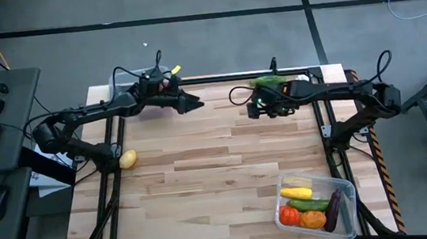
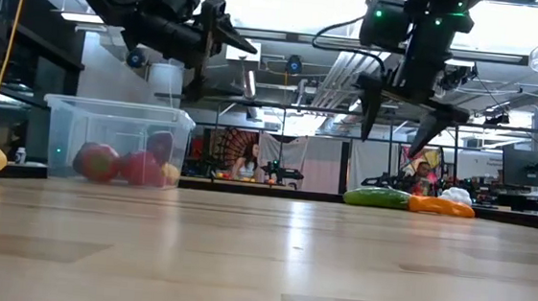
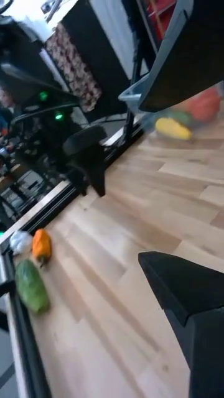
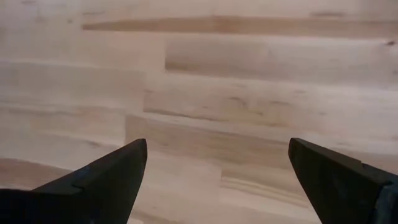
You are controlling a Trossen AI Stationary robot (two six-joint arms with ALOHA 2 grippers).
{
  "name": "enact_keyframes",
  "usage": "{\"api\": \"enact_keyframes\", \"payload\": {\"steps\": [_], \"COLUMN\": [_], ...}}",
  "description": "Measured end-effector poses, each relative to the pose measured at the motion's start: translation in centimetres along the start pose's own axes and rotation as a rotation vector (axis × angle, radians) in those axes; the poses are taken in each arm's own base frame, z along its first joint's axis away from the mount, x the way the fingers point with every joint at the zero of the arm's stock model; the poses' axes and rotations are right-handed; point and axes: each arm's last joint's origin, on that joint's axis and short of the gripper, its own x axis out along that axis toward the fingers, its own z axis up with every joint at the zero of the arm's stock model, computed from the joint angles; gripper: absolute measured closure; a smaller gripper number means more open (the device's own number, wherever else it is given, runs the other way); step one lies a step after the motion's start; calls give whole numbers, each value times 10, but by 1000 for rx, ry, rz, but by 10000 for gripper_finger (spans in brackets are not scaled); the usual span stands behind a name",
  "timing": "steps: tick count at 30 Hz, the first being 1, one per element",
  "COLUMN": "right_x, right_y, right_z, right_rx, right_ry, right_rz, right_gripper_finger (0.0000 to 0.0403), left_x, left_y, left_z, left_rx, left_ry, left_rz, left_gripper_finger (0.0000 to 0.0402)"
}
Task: Sort produce into baskets
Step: Put the orange chili pepper into the bottom transparent bin
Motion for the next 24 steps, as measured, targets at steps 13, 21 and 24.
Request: {"api": "enact_keyframes", "payload": {"steps": [13, 21, 24], "right_x": [37, 46, 48], "right_y": [-46, -63, -69], "right_z": [17, 22, 26], "right_rx": [442, 505, 460], "right_ry": [-343, -506, -530], "right_rz": [-206, -287, -335], "right_gripper_finger": [29, 191, 309], "left_x": [-7, -10, -10], "left_y": [-29, -40, -40], "left_z": [41, 55, 56], "left_rx": [87, 166, 161], "left_ry": [-259, -314, -338], "left_rz": [-173, -173, -149], "left_gripper_finger": [27, 27, 27]}}
